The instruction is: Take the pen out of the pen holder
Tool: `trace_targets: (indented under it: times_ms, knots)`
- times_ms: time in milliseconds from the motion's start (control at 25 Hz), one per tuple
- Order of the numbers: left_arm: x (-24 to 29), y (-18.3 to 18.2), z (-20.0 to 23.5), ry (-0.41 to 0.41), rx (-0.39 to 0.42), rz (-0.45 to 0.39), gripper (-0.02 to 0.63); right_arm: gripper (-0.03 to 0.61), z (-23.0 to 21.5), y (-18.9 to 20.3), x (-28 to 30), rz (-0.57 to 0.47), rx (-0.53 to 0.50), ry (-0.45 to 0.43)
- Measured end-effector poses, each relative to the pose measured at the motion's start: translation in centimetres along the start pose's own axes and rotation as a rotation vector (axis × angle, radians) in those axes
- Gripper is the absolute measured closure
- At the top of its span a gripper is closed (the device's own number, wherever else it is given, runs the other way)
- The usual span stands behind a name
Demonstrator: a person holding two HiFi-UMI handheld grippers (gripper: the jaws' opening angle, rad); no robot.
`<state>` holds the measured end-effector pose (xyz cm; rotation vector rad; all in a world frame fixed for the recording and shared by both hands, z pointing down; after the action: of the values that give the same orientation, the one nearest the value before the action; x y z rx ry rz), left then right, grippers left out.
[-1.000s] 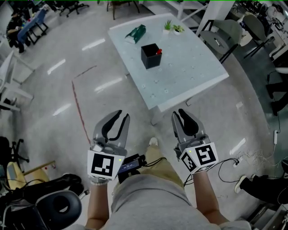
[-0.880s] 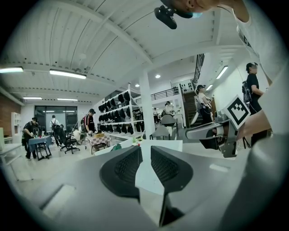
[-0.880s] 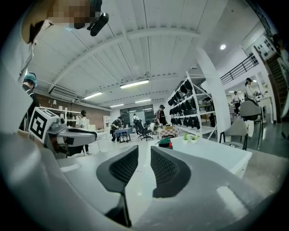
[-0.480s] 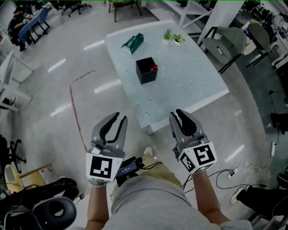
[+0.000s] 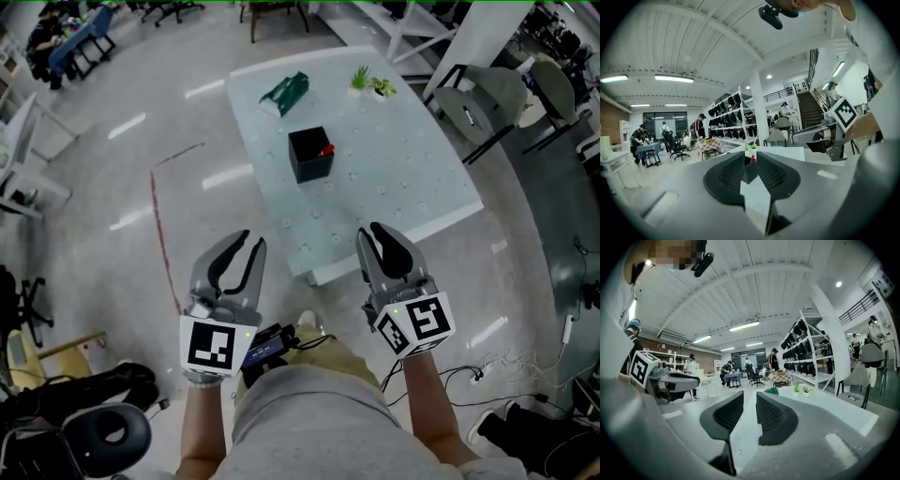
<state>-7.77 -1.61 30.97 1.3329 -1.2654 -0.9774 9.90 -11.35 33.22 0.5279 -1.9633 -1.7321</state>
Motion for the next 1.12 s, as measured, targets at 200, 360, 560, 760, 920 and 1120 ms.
trace_targets:
  times_ms: [200, 360, 560, 760, 920, 1120]
  knots:
    - [0.3, 0.0, 0.5, -0.020, -0.015, -0.002, 0.537, 0.491, -0.2, -0.2, 0.9, -0.009, 0.001, -0.007]
    - [1.3, 0.1, 0.7, -0.005, -0.015, -0.002, 0.537, 0.492, -0.7, -0.1, 1.5, -0.010, 0.009, 0.007]
    - [3.3, 0.1, 1.5, 0.027, -0.010, -0.014, 0.537, 0.491, -1.5, -0.1, 2.7, -0.006, 0.007, 0.030]
    - [5.6, 0.1, 2.8, 0.056, -0.009, -0.028, 0.537, 0.491, -2.4, -0.2, 4.2, 0.000, 0.005, 0.056]
    - [7.2, 0.2, 3.7, 0.080, -0.015, -0.027, 0.537, 0.492, -3.1, -0.4, 5.7, 0.007, 0.008, 0.075]
    - [9.0, 1.0, 5.1, 0.097, -0.025, -0.008, 0.534, 0.491, -4.3, -0.3, 7.9, 0.018, 0.014, 0.094]
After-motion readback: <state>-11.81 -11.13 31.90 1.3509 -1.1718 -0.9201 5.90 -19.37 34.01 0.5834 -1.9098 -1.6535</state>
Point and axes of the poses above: the fingertips, and each gripper's own axes: x forward along the fingers, z to its left, y out of its underside, the point moved 4 cm from there along -x, backward along the fingers, and after that the axes turned 2 degrees about -z, right-handed, at the moved point
